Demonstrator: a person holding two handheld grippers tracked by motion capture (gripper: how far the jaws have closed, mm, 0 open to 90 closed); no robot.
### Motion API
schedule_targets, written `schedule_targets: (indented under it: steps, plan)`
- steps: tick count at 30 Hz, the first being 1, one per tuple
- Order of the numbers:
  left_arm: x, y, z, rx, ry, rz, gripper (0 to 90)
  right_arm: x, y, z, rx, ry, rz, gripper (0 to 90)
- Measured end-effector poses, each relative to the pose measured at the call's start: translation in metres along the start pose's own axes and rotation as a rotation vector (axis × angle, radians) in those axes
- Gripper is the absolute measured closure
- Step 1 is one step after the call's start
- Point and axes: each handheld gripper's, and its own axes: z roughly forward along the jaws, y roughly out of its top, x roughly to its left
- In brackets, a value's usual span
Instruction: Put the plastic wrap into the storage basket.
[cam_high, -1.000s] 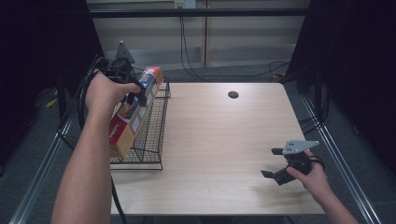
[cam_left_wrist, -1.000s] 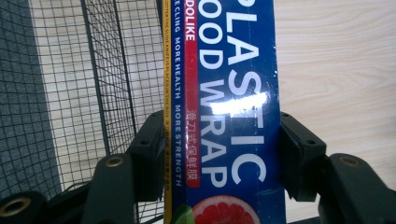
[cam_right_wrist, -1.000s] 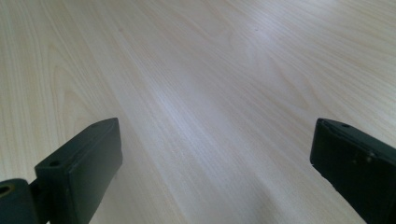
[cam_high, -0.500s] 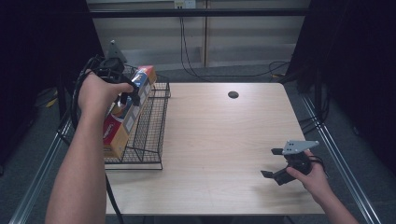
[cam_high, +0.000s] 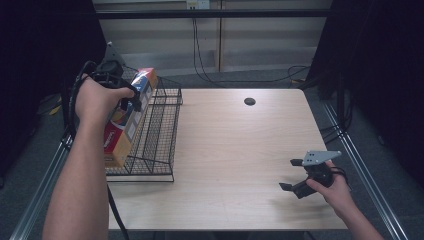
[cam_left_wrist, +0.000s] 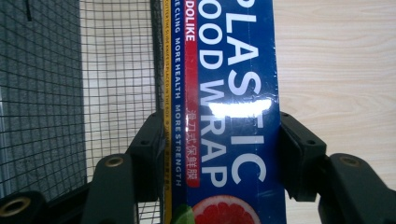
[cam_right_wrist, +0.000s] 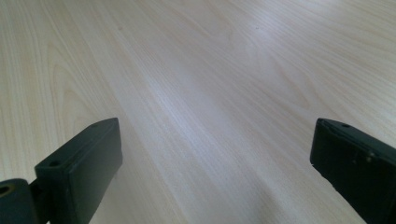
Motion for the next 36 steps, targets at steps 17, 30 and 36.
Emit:
schedule_targets:
  steps: [17,30,36]
  plan:
    - [0.018,-0.002,-0.001,-0.007,0.027,-0.029,43.2,0.000,-0.001,0.000,0.003,0.000,0.008,2.2]
    - [0.032,-0.005,0.000,-0.017,0.039,-0.066,43.1,0.001,-0.001,0.002,0.008,0.003,0.008,2.2]
    - [0.040,-0.006,0.000,-0.020,0.049,-0.070,43.1,0.001,-0.001,0.002,0.008,0.004,0.006,2.2]
